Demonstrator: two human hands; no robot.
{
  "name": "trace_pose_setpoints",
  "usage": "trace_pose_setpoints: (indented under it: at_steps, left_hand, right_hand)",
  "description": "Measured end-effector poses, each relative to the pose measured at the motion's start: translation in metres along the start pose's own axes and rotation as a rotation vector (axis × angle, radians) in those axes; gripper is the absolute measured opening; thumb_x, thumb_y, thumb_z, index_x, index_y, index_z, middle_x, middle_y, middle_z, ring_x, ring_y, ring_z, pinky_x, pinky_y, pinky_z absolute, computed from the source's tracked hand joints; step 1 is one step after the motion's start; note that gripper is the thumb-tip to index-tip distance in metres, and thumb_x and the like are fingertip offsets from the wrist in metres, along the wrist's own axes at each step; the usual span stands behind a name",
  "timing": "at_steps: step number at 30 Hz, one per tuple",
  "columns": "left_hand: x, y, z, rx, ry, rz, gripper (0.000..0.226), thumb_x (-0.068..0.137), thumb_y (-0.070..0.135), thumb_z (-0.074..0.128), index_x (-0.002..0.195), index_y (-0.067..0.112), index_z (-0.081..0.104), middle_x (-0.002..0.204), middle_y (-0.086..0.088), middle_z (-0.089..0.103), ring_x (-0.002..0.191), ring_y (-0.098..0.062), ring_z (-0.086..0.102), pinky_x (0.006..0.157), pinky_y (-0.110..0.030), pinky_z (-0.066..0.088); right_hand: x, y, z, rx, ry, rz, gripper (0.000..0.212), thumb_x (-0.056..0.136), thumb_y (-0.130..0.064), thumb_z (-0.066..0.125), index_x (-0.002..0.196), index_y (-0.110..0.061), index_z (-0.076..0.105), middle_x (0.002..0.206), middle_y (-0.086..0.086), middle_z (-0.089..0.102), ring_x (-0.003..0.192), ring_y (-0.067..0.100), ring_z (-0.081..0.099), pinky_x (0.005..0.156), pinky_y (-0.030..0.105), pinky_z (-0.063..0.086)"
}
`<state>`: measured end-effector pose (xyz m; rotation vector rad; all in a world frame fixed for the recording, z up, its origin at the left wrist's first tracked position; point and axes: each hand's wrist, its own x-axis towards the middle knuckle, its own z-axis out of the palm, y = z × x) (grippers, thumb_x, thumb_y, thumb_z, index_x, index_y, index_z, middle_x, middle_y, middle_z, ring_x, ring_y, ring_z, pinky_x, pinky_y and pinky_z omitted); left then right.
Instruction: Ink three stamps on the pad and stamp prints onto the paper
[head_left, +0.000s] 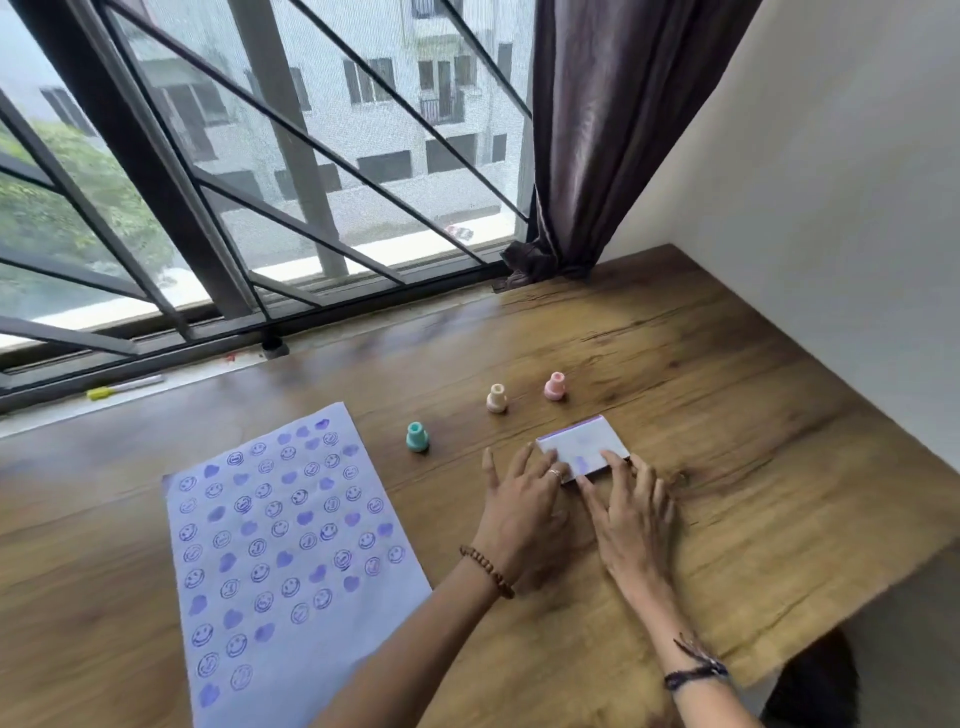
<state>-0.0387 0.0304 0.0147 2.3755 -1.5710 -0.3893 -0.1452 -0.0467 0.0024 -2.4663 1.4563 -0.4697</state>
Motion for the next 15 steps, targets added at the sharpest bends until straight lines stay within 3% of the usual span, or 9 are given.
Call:
trace_pose_setpoints:
  at_steps: [6, 10, 15]
  left_hand:
    - [-0.003, 0.003, 0.004, -0.013, 0.026, -0.023, 0.047, 0.084, 0.029, 0.05, 0.129, 0.021, 0.038, 0.15, 0.003, 0.031, 0.143, -0.021, 0.014, 0.109, -0.064, -0.006]
    - [-0.006, 0.008, 0.001, -0.036, 0.028, -0.044, 0.044, 0.085, 0.028, 0.044, 0.128, 0.02, 0.038, 0.15, 0.002, 0.03, 0.143, -0.022, 0.013, 0.109, -0.064, -0.006]
    - [-0.013, 0.008, -0.003, -0.024, -0.063, -0.024, 0.055, 0.09, 0.026, 0.043, 0.14, 0.023, 0.022, 0.157, 0.003, 0.013, 0.145, -0.025, 0.0, 0.108, -0.066, -0.009]
  right_hand:
    - [0.0, -0.002, -0.001, -0.01, -0.027, 0.003, 0.083, 0.08, -0.071, 0.002, 0.122, -0.023, 0.053, 0.129, 0.016, 0.054, 0.103, 0.037, 0.055, 0.084, 0.046, 0.045]
    - [-0.002, -0.001, 0.001, -0.045, -0.013, 0.003, 0.063, 0.081, -0.064, 0.025, 0.121, -0.024, 0.053, 0.125, 0.014, 0.057, 0.098, 0.036, 0.056, 0.08, 0.045, 0.046]
    - [-0.003, 0.001, 0.003, 0.004, -0.006, -0.025, 0.059, 0.082, -0.061, 0.033, 0.122, -0.022, 0.053, 0.123, 0.018, 0.056, 0.097, 0.039, 0.055, 0.079, 0.047, 0.047]
